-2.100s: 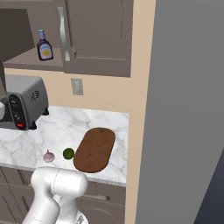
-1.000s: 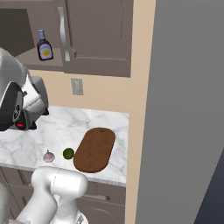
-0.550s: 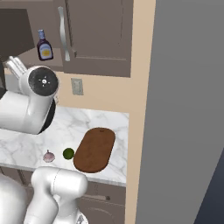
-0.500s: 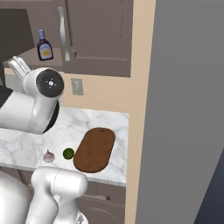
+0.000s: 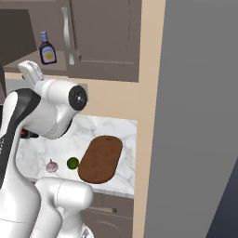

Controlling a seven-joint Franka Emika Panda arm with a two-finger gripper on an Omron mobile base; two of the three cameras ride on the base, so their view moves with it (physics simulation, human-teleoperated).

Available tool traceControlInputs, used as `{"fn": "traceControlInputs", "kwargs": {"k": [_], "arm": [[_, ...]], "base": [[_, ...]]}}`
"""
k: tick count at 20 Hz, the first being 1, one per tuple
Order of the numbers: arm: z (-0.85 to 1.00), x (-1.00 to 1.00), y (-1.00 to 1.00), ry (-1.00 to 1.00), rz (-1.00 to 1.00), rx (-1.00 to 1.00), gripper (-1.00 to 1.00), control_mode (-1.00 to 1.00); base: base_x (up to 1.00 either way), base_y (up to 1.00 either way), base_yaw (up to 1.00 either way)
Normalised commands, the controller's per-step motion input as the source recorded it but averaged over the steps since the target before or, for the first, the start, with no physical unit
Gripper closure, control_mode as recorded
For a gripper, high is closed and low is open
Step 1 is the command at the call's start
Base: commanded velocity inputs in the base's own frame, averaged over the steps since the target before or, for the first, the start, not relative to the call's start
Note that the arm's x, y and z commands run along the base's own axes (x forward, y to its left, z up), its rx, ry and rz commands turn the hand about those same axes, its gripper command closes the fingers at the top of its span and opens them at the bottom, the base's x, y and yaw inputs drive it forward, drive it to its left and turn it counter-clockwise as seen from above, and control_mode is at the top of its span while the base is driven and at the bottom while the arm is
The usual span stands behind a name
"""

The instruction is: Open the cabinet. Place the bowl and condiment on the counter. Then place the lime and garlic on the cutting board.

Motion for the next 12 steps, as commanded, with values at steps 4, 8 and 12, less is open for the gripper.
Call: {"fn": "traceControlInputs", "kwargs": {"k": [4,8,12], "arm": [[0.0,0.0,0.06,0.0,0.03,0.08,-1.0,-1.0],[0.06,0.0,0.0,0.01,0.0,0.04,-1.0,-1.0],[0.14,0.0,0.05,0.06,0.0,0.0,-1.0,-1.0]], "base": [[0.0,0.0,0.0],[0.0,0.0,0.0],[0.0,0.0,0.0]]}}
